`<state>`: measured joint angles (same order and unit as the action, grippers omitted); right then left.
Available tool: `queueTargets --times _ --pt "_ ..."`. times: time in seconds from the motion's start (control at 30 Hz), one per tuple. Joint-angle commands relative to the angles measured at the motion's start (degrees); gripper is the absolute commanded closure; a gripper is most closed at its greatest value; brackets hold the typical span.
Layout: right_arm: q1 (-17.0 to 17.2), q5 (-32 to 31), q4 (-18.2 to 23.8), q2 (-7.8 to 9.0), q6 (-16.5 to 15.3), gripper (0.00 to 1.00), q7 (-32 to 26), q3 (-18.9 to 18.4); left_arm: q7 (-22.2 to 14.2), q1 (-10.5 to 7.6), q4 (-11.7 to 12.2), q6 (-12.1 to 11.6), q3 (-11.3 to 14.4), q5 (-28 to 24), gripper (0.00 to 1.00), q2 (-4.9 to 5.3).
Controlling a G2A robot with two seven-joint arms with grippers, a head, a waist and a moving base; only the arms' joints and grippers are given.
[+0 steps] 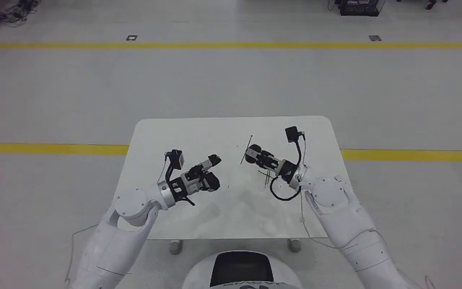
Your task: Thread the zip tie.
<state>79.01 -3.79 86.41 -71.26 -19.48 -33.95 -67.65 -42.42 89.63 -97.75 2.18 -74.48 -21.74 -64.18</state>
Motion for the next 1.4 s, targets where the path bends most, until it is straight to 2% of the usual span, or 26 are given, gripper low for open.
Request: queueTargets --times 0.0,0.13,0.23,0.3,0.37,0.5,0.6,0.83,1.07,1.17,1.37 --pt "0.0 0.1 0.0 0.01 0.0 1.0 -0.1 0.0 0.0 0.01 0.0 0.0 0.0 0.0 0.0 0.0" --pt "0.0 0.1 0.0 0.01 0.0 1.0 -0.1 0.0 0.0 0.01 0.0 0.0 0.0 0.0 0.0 0.0" --pt "0.6 -1.2 0.9 -0.2 0.0 1.0 3.8 0.7 1.4 0.06 -0.5 -0.5 0.8 -1.8 0.0 -0.21" --pt "0.9 -2.5 1.3 -0.39 0.0 1.0 6.8 1.6 4.2 0.2 -1.9 -2.5 1.8 -1.4 0.0 -0.43" --pt "1.3 -3.8 1.5 -0.59 0.0 1.0 9.8 2.6 6.2 0.52 -2.6 -4.0 2.8 -3.6 0.0 -0.73" --pt "1.6 -5.1 1.6 -0.8 0.0 1.0 13.9 4.2 9.8 0.63 -2.8 -5.8 4.0 -4.6 0.0 -1.08" --pt "1.3 -5.4 1.5 -0.83 0.0 1.0 14.7 5.1 11.6 0.5 -2.9 -6.8 4.8 -3.8 0.0 -1.2" --pt "1.3 -5.4 1.6 -0.84 0.1 1.0 14.8 5.1 11.6 0.5 -2.9 -6.8 4.8 -3.8 0.0 -1.2" --pt "1.0 -7.2 1.1 -1.33 0.5 1.0 17.1 7.1 15.1 -0.37 -2.9 -6.4 6.9 -1.3 0.0 -1.48" --pt "0.6 -7.5 0.8 -1.39 0.6 1.0 16.5 7.5 17.6 -0.49 -3.0 -7.6 7.0 -1.1 0.0 -1.61" --pt "0.7 -7.4 1.0 -1.42 0.7 1.0 16.9 7.5 17.6 -0.49 -3.0 -7.6 7.0 -1.1 0.0 -1.61"
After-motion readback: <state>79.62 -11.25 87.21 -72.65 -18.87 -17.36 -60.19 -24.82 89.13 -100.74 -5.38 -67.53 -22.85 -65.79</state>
